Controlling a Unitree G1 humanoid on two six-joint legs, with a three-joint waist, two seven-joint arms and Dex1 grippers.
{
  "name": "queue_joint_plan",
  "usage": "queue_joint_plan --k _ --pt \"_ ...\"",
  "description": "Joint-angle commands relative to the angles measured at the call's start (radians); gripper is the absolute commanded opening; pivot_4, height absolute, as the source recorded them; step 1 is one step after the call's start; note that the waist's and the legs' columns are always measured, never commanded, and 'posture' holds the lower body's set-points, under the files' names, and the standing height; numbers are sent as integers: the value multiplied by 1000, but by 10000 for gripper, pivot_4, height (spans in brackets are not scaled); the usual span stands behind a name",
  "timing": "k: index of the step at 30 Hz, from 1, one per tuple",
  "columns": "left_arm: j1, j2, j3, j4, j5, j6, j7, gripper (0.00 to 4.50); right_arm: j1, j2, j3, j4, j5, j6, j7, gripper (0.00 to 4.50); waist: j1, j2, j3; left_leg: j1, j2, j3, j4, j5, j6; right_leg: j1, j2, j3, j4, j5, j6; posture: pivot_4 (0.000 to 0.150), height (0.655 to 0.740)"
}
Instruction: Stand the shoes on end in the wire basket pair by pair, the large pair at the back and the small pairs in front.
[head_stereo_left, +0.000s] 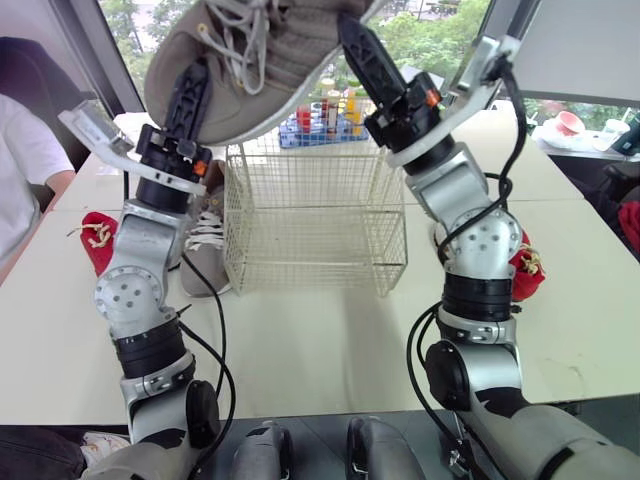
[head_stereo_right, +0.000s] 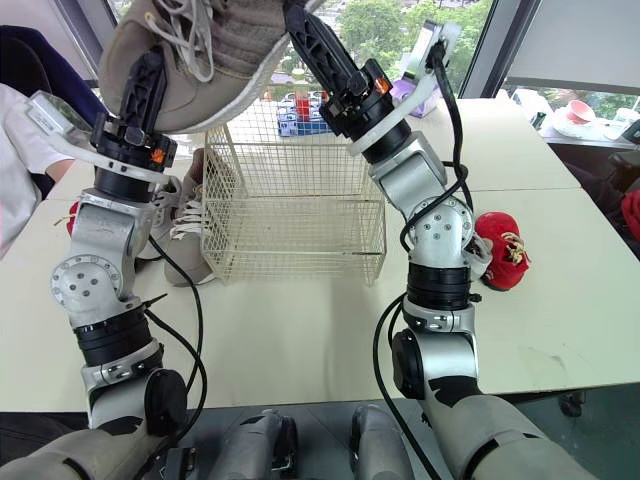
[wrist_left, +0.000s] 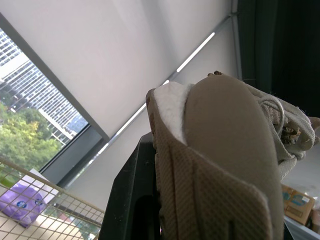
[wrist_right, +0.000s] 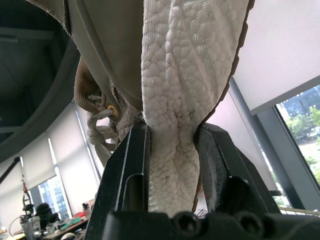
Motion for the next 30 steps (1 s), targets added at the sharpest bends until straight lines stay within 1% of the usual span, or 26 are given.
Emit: queue_joint_plan --k 1,2,4,5,8,9,10,18,19,21,23,24,25,28,29,30 --pt "-3 14 -28 -12 5 -5 -7 6176 -25 -1 1 -64 26 -1 13 8665 0 0 0 0 0 0 0 0 0 0 0 0 0 0 0 1500 7400" --pt "-3 14 -28 -12 4 -8 -6 6176 -23 -4 4 -64 16 -4 16 8665 0 0 0 0 0 0 0 0 0 0 0 0 0 0 0 1500 7400" --pt "-3 15 -28 -10 1 -10 -6 6176 -16 -10 15 -69 6 -3 36 18688 0 0 0 0 0 0 0 0 0 0 0 0 0 0 0 1500 7400" --pt "-3 16 -29 -9 0 -11 -7 6176 -13 -12 19 -71 3 -2 42 21708 0 0 0 0 0 0 0 0 0 0 0 0 0 0 0 1500 7400" --pt "2 19 -31 -9 -5 -7 -9 6176 -15 -15 22 -70 1 -2 39 38538 0 0 0 0 0 0 0 0 1 0 0 0 0 0 0 1500 7400" --pt "7 19 -34 -10 -6 -4 -10 6176 -19 -16 20 -69 5 0 37 42658 -1 0 0 0 0 0 0 0 1 0 0 0 0 0 0 1500 7400" --pt "14 19 -37 -11 -8 -2 -11 6176 -24 -18 19 -69 9 1 39 44533 -1 0 0 0 0 0 0 0 1 0 0 0 0 0 0 1500 7400" --pt "52 15 -75 -20 8 -7 -24 6176 -43 -8 18 -54 9 2 13 44533 0 0 0 -1 0 0 0 -1 1 0 0 0 -1 0 0 1500 7400" --pt "53 18 -75 -21 7 -9 -24 6176 -42 -5 16 -53 7 -3 7 39324 0 0 0 -1 0 0 0 -1 1 0 0 0 -1 0 0 1500 7400" --pt "55 23 -74 -20 6 -10 -25 6176 -42 -4 15 -53 4 -7 3 31869 0 0 0 -1 0 0 0 -1 1 0 0 0 -1 0 0 1500 7400" --pt "57 30 -72 -20 4 -8 -27 6176 -41 -7 16 -54 4 -7 1 21637 0 0 0 -1 0 0 0 -1 1 0 0 0 -1 0 0 1500 7400" --pt "57 32 -69 -19 0 -7 -27 6176 -41 -7 17 -54 2 -7 1 18334 -1 0 0 -1 0 0 0 -1 1 0 0 0 -1 0 0 1500 7400" --pt "58 35 -68 -20 -3 -6 -28 6176 -41 -8 17 -55 2 -7 2 16368 -1 0 0 -1 0 0 0 -1 1 0 0 0 -1 0 0 1500 7400" --pt "61 50 -69 -22 2 -2 -25 6176 -41 -13 22 -57 -9 -8 2 15653 0 0 0 -1 0 0 0 -1 1 0 0 0 -1 0 0 1500 7400" --pt "64 59 -72 -24 11 1 -19 11162 -39 -15 22 -59 -12 -11 1 15653 0 0 0 -1 0 0 0 -1 1 0 0 -1 -1 0 0 1500 7400" --pt "74 78 -76 -43 11 18 -11 14864 -36 -22 17 -68 -14 -16 7 15653 0 0 0 -1 0 0 0 -1 1 0 0 -1 -1 0 0 1500 7400"
